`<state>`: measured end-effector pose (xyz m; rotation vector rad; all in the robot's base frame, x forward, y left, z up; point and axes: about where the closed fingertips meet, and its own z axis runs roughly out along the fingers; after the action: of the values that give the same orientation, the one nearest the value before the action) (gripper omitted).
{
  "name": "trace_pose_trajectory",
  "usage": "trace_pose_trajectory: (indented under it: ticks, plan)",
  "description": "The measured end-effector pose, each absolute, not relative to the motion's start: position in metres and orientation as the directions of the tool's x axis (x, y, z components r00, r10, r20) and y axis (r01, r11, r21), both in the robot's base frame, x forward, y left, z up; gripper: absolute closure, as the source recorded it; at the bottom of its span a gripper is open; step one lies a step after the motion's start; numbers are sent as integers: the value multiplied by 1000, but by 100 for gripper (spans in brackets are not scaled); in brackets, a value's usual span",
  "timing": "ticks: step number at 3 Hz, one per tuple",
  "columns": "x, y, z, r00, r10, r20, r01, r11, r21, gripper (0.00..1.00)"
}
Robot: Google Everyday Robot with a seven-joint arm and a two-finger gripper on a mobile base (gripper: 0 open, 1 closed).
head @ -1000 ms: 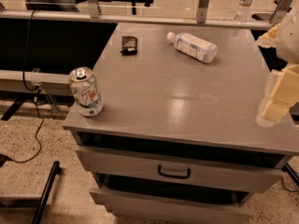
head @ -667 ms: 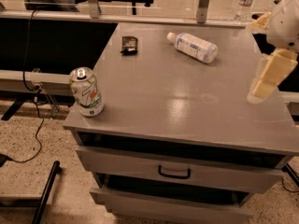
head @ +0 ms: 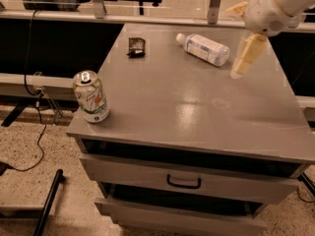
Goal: Place blue plastic bottle upright
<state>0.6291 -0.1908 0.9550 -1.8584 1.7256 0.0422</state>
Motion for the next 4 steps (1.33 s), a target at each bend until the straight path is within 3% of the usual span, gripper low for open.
trace_pose_trajectory:
  ticks: [2, 4]
  plan:
    - [733, -127, 939, 256, -860, -441, -892, -35, -450, 0]
    - [741, -131, 932, 177, -891, -418, -909, 15, -416, 0]
